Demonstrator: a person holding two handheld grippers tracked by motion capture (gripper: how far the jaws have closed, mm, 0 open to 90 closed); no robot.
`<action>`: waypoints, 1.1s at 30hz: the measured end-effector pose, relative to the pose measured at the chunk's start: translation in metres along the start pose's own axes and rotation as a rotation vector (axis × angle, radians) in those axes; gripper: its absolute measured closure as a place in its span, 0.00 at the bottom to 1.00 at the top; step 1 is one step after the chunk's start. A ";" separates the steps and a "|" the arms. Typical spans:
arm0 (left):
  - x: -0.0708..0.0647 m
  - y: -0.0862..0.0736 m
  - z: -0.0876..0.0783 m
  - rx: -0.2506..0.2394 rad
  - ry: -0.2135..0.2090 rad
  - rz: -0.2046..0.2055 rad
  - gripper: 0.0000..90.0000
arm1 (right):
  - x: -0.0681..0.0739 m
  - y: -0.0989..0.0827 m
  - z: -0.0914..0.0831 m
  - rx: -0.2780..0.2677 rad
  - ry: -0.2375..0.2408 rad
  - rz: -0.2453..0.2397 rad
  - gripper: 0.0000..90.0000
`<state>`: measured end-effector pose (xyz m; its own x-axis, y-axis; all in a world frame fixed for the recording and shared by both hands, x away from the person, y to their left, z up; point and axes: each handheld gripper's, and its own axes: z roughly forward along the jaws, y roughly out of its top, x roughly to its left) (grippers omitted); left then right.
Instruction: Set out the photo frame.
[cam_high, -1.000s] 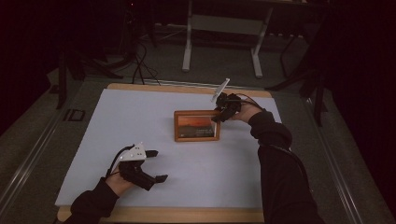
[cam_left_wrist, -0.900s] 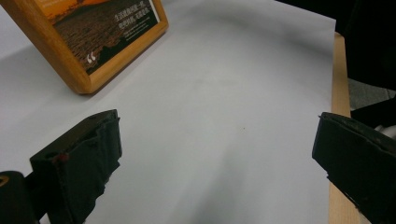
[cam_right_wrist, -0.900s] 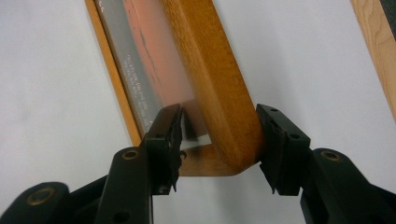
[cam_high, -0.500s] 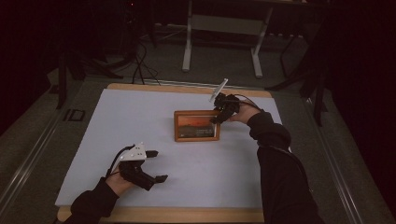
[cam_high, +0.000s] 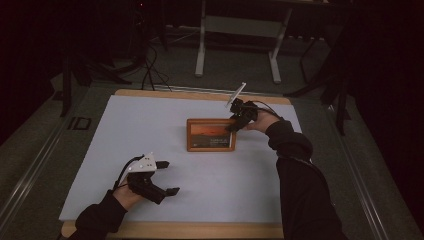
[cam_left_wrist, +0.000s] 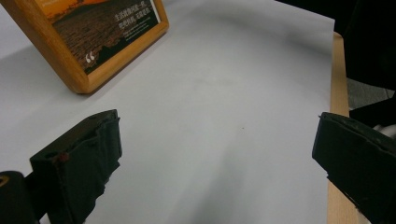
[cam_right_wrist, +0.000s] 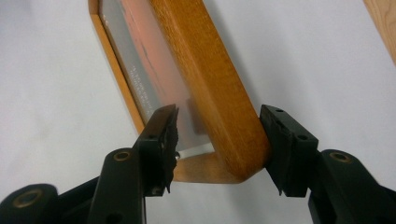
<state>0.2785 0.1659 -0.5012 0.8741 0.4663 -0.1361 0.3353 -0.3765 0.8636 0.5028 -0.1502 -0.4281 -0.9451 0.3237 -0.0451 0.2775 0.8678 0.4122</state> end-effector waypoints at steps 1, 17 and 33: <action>0.000 0.000 0.000 0.000 0.000 0.000 0.02 | 0.000 0.000 0.000 0.002 -0.006 -0.005 0.53; -0.001 0.000 0.000 -0.004 -0.002 -0.001 0.02 | 0.007 0.007 -0.028 -0.133 -0.084 0.012 0.19; -0.002 0.000 0.001 -0.003 -0.005 -0.002 0.02 | 0.033 -0.013 -0.048 -0.296 -0.063 0.100 0.16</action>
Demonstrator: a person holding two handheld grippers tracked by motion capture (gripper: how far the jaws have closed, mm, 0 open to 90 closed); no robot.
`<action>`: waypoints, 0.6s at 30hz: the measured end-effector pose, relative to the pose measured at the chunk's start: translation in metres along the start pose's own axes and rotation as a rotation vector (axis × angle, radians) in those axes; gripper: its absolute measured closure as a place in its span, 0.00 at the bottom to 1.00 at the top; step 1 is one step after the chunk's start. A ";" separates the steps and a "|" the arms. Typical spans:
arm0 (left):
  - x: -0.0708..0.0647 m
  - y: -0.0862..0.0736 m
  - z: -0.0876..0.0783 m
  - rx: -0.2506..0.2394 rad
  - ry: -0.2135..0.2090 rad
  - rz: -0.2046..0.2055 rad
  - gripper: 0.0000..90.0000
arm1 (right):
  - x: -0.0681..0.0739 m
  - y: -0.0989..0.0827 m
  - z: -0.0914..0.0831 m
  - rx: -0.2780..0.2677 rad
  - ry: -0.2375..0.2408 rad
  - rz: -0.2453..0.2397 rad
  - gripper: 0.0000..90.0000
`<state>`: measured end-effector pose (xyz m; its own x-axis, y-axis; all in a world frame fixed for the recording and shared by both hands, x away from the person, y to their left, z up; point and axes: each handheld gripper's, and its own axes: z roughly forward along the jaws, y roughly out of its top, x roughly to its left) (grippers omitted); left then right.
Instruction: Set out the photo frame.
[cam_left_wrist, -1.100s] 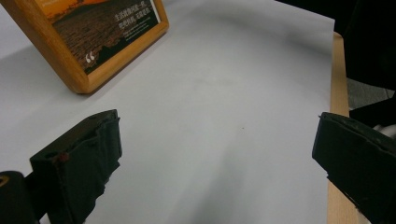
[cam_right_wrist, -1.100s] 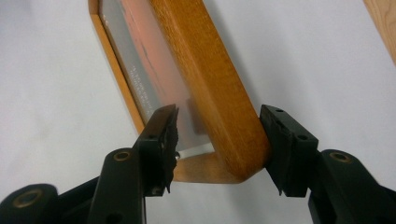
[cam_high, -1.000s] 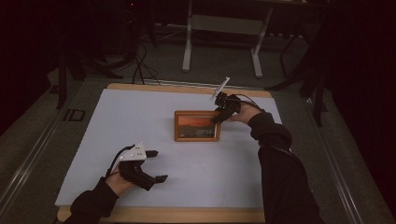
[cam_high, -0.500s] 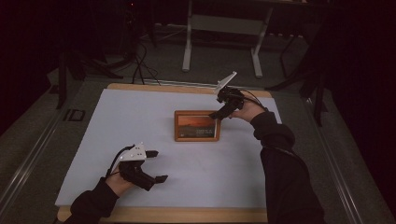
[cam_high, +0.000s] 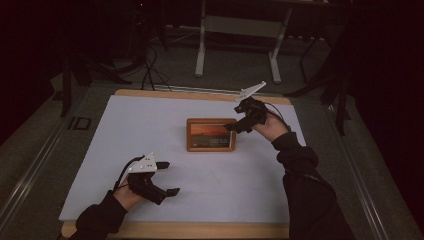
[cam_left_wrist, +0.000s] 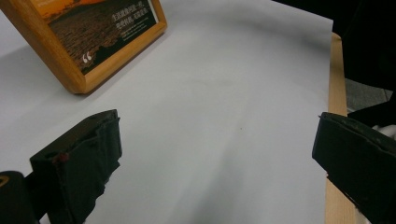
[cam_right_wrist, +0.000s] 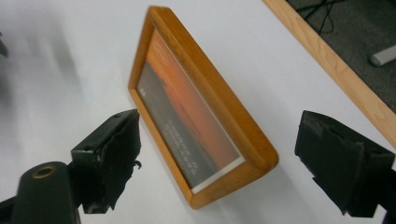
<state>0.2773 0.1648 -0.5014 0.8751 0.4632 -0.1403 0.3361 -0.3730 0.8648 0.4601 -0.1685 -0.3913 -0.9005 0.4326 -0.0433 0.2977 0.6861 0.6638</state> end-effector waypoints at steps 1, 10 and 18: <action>0.000 0.000 0.000 0.002 -0.001 0.001 0.02 | 0.002 -0.002 -0.002 -0.012 0.000 0.008 0.16; -0.001 0.000 0.000 0.004 0.001 0.004 0.02 | 0.025 -0.024 -0.010 -0.083 0.018 0.019 0.16; 0.000 0.000 -0.001 0.003 0.005 0.004 0.02 | 0.041 -0.046 -0.010 -0.142 0.046 0.045 0.16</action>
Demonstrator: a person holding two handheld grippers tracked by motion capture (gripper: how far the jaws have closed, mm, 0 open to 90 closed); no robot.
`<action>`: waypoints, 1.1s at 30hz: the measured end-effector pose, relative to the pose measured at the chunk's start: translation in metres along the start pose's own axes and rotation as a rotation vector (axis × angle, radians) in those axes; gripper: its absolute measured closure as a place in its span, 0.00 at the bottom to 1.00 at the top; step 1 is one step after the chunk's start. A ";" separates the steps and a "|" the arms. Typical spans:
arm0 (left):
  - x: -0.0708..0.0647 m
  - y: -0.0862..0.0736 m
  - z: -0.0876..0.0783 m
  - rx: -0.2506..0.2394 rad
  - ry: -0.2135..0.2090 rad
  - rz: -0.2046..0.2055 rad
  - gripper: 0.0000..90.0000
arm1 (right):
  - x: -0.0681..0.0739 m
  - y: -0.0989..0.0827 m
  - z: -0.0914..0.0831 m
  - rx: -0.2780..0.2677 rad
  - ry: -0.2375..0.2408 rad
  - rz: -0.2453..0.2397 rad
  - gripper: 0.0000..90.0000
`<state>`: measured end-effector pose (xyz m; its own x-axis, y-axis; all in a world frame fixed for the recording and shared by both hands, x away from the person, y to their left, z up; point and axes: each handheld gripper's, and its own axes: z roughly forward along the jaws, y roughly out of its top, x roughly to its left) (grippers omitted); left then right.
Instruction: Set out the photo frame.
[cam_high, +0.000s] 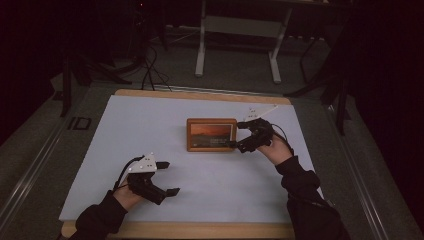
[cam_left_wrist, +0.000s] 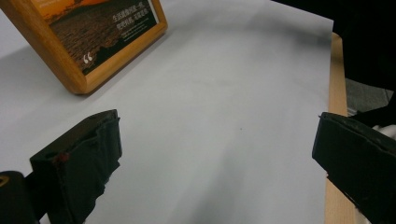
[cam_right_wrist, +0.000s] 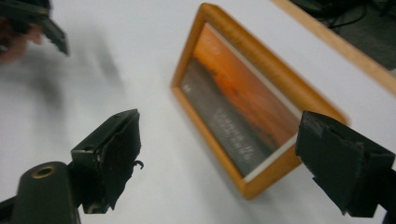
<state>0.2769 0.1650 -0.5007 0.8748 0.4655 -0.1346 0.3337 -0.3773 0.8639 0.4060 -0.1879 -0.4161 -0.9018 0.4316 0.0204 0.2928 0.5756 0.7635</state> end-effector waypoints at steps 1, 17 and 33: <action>0.000 0.000 0.000 0.001 -0.001 0.001 0.02 | 0.002 -0.003 0.000 -0.003 -0.002 0.004 0.16; -0.001 0.000 0.000 0.001 -0.002 0.002 0.02 | 0.031 -0.055 0.016 -0.031 -0.017 0.025 0.16; -0.001 -0.001 0.000 0.007 -0.004 0.003 0.02 | 0.052 -0.100 0.013 -0.088 -0.049 0.068 0.16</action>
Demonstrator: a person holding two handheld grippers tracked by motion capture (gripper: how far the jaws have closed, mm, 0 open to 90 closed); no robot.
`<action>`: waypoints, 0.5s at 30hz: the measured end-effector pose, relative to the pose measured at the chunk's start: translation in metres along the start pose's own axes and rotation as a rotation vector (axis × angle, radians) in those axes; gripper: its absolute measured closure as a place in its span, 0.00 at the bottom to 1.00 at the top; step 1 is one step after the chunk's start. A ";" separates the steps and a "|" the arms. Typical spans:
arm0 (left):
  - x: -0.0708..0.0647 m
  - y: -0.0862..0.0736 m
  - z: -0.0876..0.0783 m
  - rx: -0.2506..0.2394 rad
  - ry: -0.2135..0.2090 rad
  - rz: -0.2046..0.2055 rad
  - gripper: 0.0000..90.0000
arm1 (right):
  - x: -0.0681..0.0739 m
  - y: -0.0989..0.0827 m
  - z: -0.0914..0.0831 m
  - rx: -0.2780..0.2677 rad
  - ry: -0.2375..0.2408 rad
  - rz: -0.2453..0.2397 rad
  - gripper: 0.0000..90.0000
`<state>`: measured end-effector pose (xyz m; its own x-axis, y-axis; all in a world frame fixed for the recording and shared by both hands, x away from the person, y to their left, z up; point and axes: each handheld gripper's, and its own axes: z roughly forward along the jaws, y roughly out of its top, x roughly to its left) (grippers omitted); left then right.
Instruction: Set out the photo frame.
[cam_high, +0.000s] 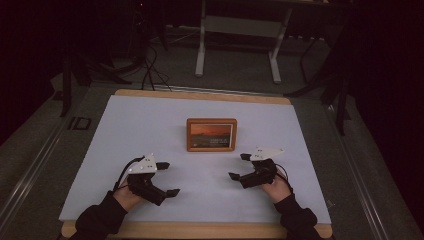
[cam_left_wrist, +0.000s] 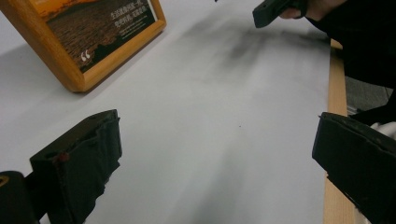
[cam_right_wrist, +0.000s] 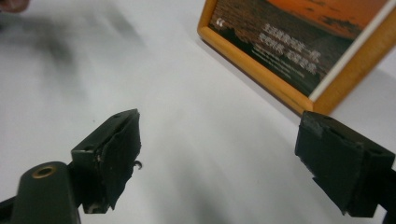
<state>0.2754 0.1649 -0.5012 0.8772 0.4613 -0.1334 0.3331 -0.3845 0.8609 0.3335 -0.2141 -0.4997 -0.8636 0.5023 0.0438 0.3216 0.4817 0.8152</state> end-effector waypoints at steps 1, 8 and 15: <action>0.000 0.000 0.000 -0.001 0.000 0.001 0.02 | 0.001 -0.002 -0.001 -0.002 -0.003 0.002 0.16; 0.000 -0.001 -0.001 0.000 0.006 0.002 0.02 | 0.001 -0.018 -0.005 0.008 -0.003 0.030 0.16; -0.001 -0.001 0.000 0.006 0.003 0.004 0.02 | 0.001 -0.022 -0.004 0.006 -0.007 0.034 0.16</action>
